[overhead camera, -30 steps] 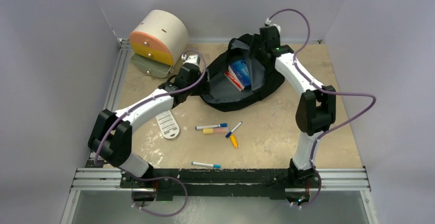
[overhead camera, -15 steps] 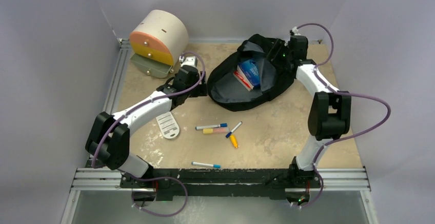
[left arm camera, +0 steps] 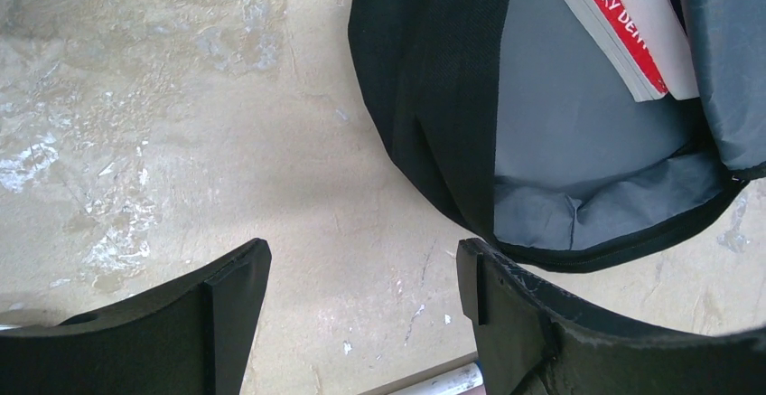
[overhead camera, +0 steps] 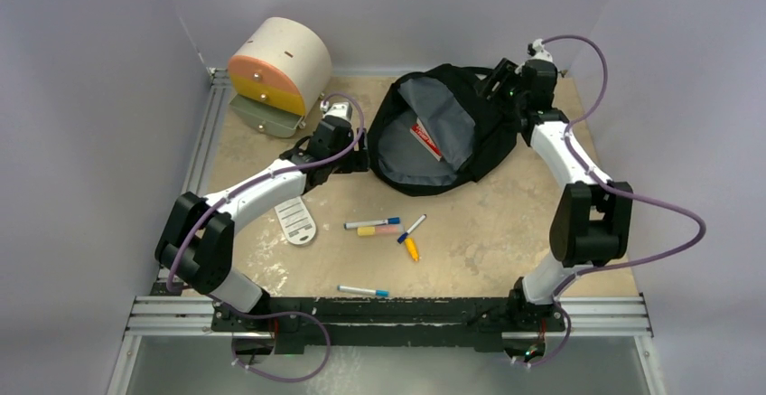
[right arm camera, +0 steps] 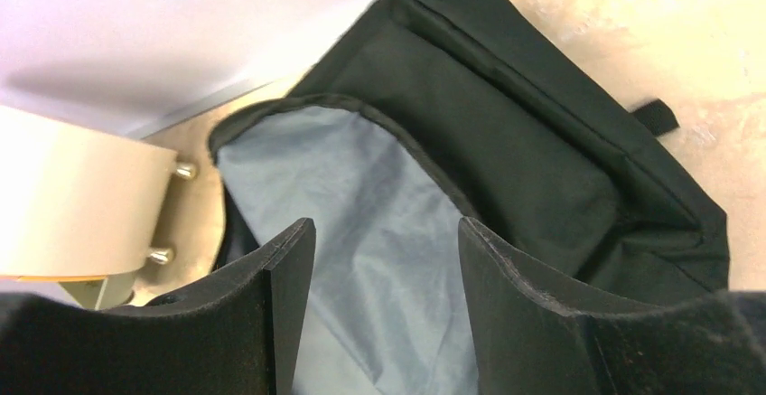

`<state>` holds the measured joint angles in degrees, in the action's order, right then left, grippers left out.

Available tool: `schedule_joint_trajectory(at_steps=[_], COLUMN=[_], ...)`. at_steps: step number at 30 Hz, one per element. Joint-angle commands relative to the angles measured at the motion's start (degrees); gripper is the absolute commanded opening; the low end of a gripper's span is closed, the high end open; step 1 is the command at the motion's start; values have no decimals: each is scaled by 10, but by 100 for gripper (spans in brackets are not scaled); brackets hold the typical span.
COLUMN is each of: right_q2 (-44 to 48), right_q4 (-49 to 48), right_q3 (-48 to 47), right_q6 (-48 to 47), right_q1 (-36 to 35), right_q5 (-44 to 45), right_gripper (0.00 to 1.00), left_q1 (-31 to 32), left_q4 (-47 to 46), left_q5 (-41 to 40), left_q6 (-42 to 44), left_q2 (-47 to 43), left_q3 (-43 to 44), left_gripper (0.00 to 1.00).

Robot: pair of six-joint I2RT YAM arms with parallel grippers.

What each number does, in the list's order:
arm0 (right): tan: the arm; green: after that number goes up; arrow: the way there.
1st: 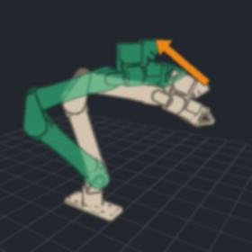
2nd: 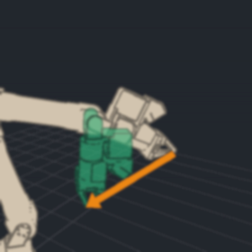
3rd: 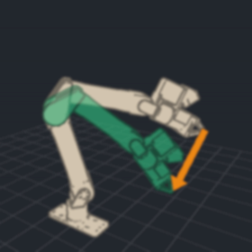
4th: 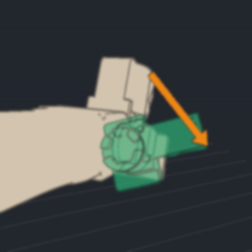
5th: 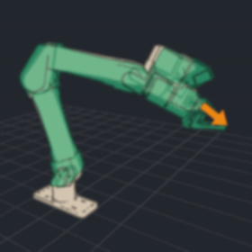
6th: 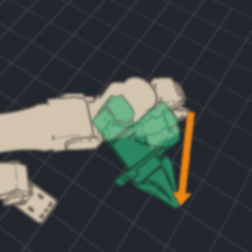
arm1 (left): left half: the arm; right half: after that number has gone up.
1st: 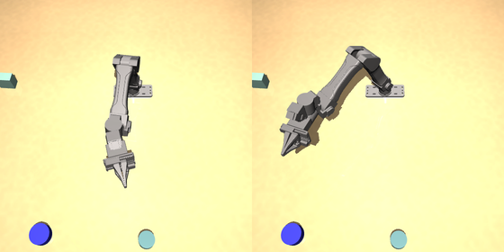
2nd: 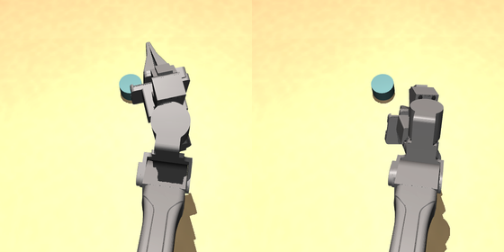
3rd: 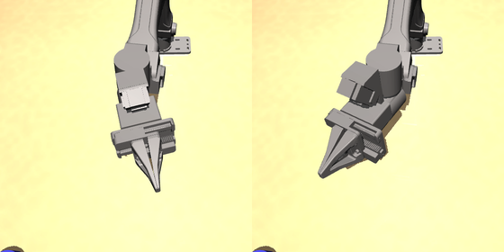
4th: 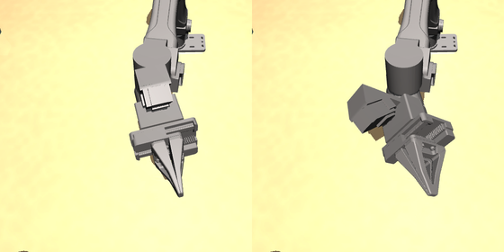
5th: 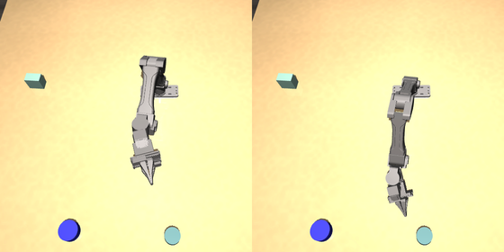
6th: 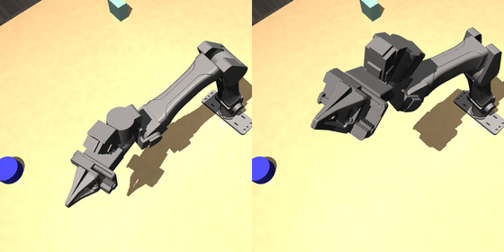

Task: Pack the student bag
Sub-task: Place the book in the student bag, then zip the student bag at the center of the board.

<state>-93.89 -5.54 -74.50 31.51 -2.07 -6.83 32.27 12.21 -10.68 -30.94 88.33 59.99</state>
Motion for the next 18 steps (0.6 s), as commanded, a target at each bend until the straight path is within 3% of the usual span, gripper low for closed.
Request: schedule_joint_trajectory(at_steps=[1,4,18], right_q2=[-63,-96,-134], right_q4=[63,92,111], right_q3=[-42,-59,-51], right_q6=[-38,-58,-70], right_q1=[5,6,6], right_q5=[-36,-92,-57], right_gripper=[63,65,69], left_q1=[-3,-2,-2], left_q4=[-26,-26,-24], left_q5=[8,13,23], left_q6=[-11,-14,-21], left_q2=[-11,-10,-10], left_q3=[-2,-2,0], left_gripper=[75,75,75])
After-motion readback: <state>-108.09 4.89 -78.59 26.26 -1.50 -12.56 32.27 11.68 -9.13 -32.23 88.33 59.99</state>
